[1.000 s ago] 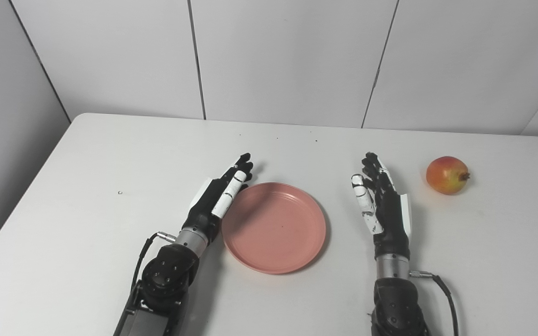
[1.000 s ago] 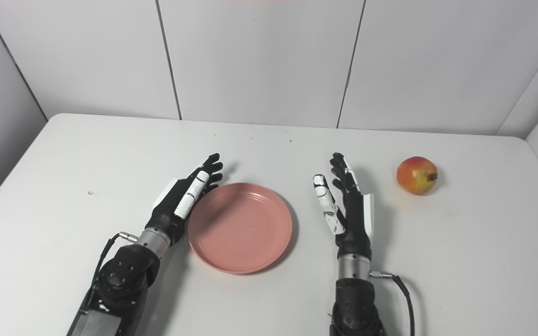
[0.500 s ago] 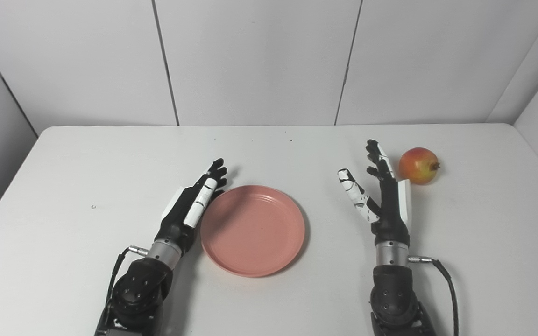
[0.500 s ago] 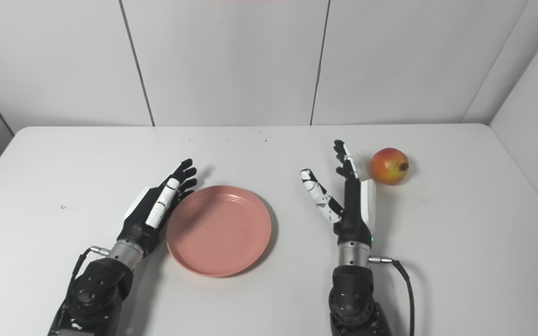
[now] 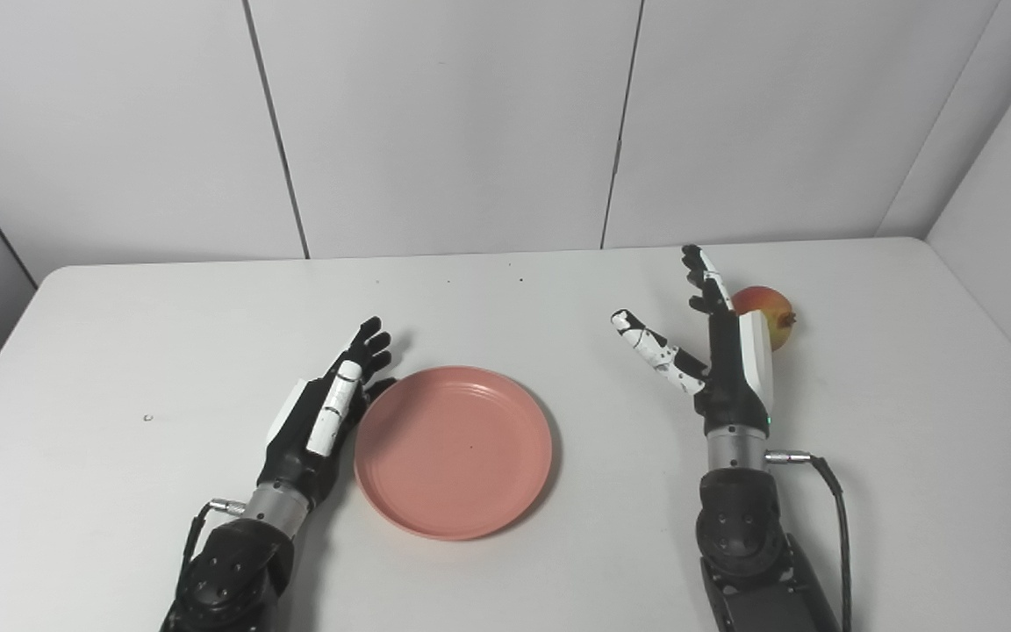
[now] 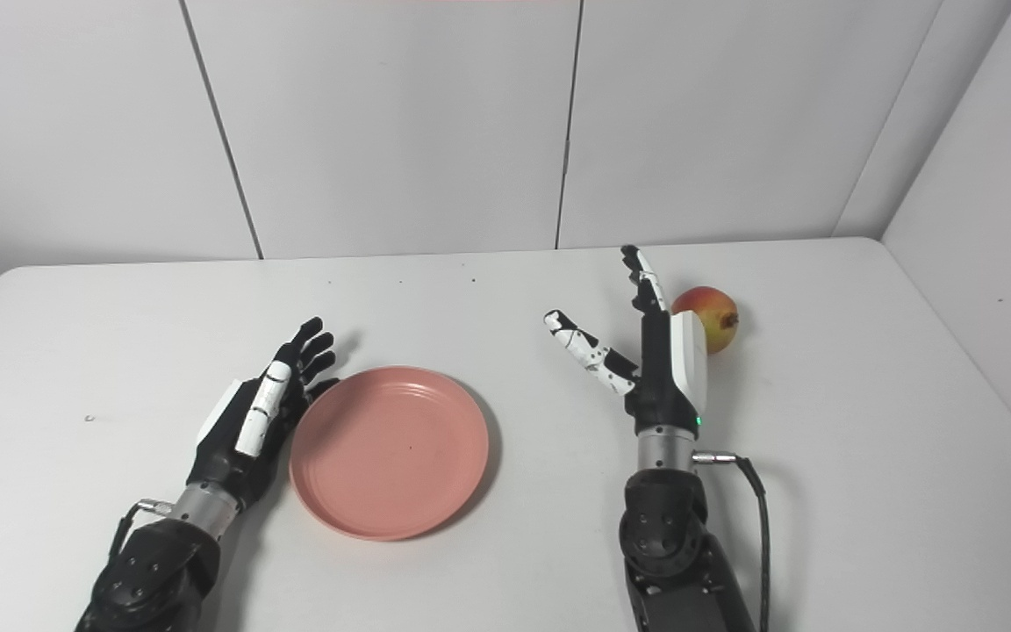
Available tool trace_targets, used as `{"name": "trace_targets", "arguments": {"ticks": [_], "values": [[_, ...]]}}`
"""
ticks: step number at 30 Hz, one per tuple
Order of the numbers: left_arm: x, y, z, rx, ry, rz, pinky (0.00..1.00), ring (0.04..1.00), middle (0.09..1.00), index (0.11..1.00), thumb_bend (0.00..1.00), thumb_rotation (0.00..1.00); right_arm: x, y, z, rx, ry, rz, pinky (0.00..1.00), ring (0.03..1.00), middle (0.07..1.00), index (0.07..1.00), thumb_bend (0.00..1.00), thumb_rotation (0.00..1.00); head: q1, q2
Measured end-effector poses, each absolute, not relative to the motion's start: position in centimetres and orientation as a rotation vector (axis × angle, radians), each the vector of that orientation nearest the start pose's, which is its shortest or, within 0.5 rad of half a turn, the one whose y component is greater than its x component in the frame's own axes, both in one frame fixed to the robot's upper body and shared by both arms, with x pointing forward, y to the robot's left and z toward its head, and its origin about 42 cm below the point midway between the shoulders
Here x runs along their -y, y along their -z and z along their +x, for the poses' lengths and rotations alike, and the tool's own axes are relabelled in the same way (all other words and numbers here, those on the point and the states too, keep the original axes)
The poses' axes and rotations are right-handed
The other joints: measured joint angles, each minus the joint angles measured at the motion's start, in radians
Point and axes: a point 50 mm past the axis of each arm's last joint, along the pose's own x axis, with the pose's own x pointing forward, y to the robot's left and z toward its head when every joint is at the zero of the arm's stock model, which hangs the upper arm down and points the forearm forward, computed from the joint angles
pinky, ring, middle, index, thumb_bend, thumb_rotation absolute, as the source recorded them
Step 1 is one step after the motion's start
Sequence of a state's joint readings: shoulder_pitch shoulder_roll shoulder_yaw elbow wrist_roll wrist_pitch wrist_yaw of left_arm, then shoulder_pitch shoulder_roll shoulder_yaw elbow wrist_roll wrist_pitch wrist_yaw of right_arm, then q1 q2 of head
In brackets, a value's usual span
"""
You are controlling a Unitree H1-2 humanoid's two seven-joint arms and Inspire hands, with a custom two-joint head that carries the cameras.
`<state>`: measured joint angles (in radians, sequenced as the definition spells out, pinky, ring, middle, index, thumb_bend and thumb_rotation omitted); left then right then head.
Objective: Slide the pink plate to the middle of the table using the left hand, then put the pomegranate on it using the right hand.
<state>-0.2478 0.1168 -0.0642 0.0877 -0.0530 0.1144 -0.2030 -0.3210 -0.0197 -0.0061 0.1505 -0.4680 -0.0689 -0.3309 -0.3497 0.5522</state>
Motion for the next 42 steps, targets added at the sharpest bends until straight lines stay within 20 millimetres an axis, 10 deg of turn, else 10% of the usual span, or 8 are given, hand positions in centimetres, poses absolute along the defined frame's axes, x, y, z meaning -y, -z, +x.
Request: {"name": "trace_targets", "arguments": {"ticks": [42], "values": [[-20.3, -13.0, 36.1, 0.138, 0.282, -0.026, 0.97, 0.963, 0.965, 0.97, 0.64, 0.95, 27.5, -20.2, 41.7, 0.23, 0.439, -0.656, 0.8, 0.882, 0.891, 0.897, 0.73, 0.51, 0.008, -0.008]]}}
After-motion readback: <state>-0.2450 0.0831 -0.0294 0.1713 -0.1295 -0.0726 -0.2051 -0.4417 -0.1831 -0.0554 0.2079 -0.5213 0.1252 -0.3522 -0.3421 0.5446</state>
